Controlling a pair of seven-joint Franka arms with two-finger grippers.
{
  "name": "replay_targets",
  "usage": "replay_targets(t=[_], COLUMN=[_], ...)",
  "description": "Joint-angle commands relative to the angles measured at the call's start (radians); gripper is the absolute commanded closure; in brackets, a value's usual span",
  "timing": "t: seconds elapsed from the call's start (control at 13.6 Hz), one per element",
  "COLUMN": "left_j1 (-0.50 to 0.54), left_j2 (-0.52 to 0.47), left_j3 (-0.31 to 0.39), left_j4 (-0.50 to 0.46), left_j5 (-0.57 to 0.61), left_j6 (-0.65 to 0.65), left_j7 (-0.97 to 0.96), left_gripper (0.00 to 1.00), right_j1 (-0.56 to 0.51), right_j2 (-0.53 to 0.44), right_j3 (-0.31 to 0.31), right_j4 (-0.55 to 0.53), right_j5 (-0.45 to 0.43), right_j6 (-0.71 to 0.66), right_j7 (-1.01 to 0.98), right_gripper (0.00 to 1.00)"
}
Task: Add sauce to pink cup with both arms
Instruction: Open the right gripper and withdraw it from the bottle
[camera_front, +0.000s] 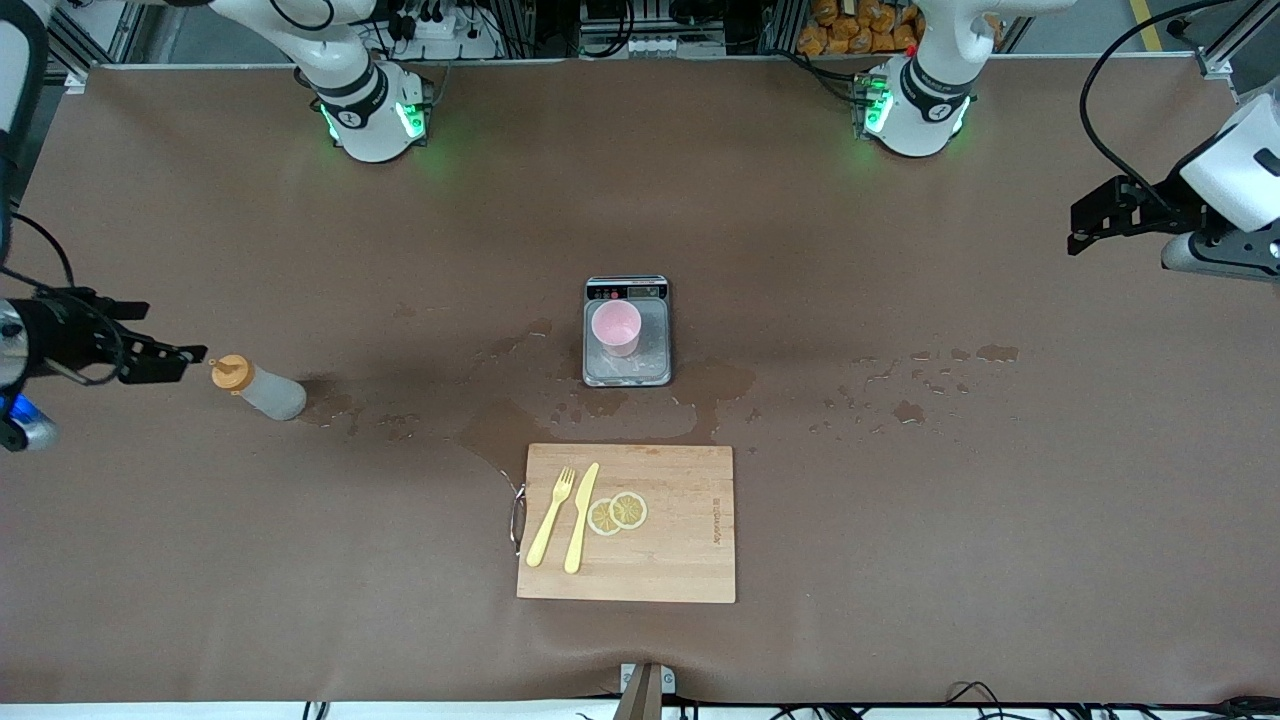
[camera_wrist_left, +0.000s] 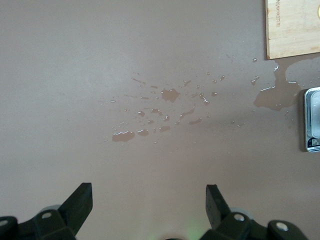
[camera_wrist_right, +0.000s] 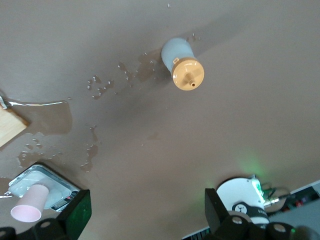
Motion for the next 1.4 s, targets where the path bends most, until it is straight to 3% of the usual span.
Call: replay_targets(t=[0.0,0.22,0.37,0.51,0.66,0.88,1.32], left_j1=[0.003,0.002,0.001,0.001,0.003,0.003,0.001], left_j2=[-0.002,-0.002,-0.004,-0.004,-0.004,-0.002,-0.002], left_j3=[-0.003,-0.003,-0.003,-0.003,-0.003,-0.003,-0.003], left_j4=[0.012,0.012,0.012,0.012,0.012,0.012,0.012], left_j5=[0.020,0.020,0.020,0.020,0.028,0.031,0.031], left_j6=[-0.004,-0.004,-0.004,-0.004,-0.004,-0.004,-0.004], left_j7=[0.000,0.000,0.000,0.000,0.000,0.000,0.000], left_gripper=[0.00,0.00,0.00,0.00,0.00,0.00,0.00], right_j1=[0.001,-0.002,-0.020,-0.083,-0.108,-0.077,-0.031], right_j2=[-0.186,-0.354,-0.450,-0.508,-0.510,-0.491,-0.485], right_j3=[-0.001,0.005,0.011,0.081,0.117,0.113,0.096], right_j4=[-0.132,-0.302,-0.429,-0.519,-0.525,-0.508,-0.501], right_j5=[-0.059,-0.119,-0.129,-0.129,-0.138,-0.193,-0.213], right_j6=[0.058,0.206,0.317,0.412,0.428,0.446,0.445], right_j7=[-0.073,-0.338,-0.386,-0.389,-0.381,-0.377,-0.335], right_gripper=[0.00,0.00,0.00,0.00,0.00,0.00,0.00])
